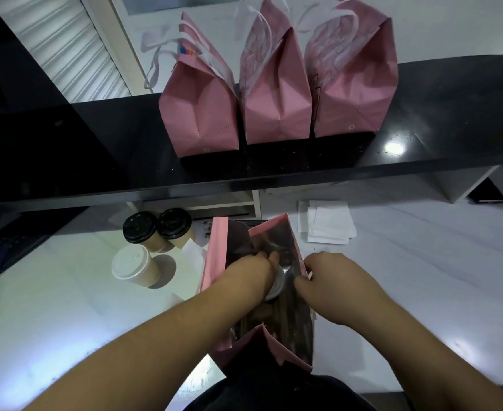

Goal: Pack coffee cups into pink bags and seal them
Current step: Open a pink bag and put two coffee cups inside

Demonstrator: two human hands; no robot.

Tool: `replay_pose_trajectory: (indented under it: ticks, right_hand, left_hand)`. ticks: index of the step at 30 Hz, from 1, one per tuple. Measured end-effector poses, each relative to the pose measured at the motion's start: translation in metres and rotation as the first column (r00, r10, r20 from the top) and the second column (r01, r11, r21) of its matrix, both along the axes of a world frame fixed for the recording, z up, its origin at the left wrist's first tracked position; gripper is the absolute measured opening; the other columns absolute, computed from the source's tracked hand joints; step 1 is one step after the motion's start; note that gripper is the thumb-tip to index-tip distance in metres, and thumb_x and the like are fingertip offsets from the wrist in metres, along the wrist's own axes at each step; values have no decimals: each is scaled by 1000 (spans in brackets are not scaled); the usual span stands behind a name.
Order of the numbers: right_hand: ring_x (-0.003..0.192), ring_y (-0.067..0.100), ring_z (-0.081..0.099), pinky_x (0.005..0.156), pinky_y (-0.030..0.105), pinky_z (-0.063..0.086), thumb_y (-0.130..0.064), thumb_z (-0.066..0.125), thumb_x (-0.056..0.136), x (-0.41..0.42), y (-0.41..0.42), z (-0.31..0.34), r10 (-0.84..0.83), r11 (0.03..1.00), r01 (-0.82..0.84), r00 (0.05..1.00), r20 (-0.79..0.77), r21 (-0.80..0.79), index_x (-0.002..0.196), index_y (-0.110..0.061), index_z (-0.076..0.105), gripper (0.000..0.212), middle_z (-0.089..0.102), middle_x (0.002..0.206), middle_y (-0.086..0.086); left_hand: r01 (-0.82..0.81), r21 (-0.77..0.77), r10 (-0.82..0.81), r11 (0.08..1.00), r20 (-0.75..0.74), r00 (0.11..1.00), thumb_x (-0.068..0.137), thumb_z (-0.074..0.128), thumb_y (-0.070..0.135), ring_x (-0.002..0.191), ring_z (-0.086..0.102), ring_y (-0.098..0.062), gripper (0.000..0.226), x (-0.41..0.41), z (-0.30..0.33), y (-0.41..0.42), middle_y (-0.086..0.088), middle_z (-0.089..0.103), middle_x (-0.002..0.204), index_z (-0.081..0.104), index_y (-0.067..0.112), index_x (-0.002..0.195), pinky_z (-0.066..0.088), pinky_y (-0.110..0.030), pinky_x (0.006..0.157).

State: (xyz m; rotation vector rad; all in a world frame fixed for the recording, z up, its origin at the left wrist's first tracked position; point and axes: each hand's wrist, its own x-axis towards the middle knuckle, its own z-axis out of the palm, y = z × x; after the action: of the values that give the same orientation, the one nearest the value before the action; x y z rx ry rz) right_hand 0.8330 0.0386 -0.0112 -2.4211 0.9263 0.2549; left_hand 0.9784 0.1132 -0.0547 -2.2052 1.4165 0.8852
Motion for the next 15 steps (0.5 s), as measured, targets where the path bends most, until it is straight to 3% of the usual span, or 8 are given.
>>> replay_pose_trajectory:
  ticks: [4,7,10,12,15]
  right_hand:
    - [66,16,64,65,35,60,-37,48,98,0,5,-4,-19,1000,19,1000,1,-12,82,-22,65,28,66,74,-2]
    - [62,15,60,55,31,51,-34,46,97,0,6,-4,-50,999,50,998,25,-10,73,-23,58,29,62,69,-3]
    - [61,16,59,51,29,42,-34,44,98,1,9,-1,-61,998,62,997,48,-10,71,-23,55,31,60,67,-3]
    - [60,14,56,49,27,37,-33,42,100,1,12,1,-64,998,65,996,58,-20,67,-24,51,35,58,65,-4]
    - [56,11,52,46,25,28,-34,41,102,3,14,6,-75,996,78,994,75,-32,63,-25,45,40,55,63,-4]
  left_hand:
    - [30,10,-30,1000,62,998,93,73,11,136,51,-43,87,-1,1,7,-23,41,156,18,3,160,44,-51,112]
    - [18,-15,-17,1000,50,999,96,71,18,135,51,-42,78,-2,10,9,-22,45,152,26,4,157,45,-50,112]
    - [26,-205,-15,978,54,998,97,63,22,119,61,-34,42,-4,27,13,-14,61,136,55,10,136,52,-44,99]
    - [65,-454,-12,889,119,993,95,63,23,103,67,-25,25,-1,41,21,-4,69,118,65,19,119,55,-38,85]
    - [0,-839,118,545,77,990,96,52,39,90,59,-4,18,17,68,47,16,66,98,67,33,105,48,-21,72]
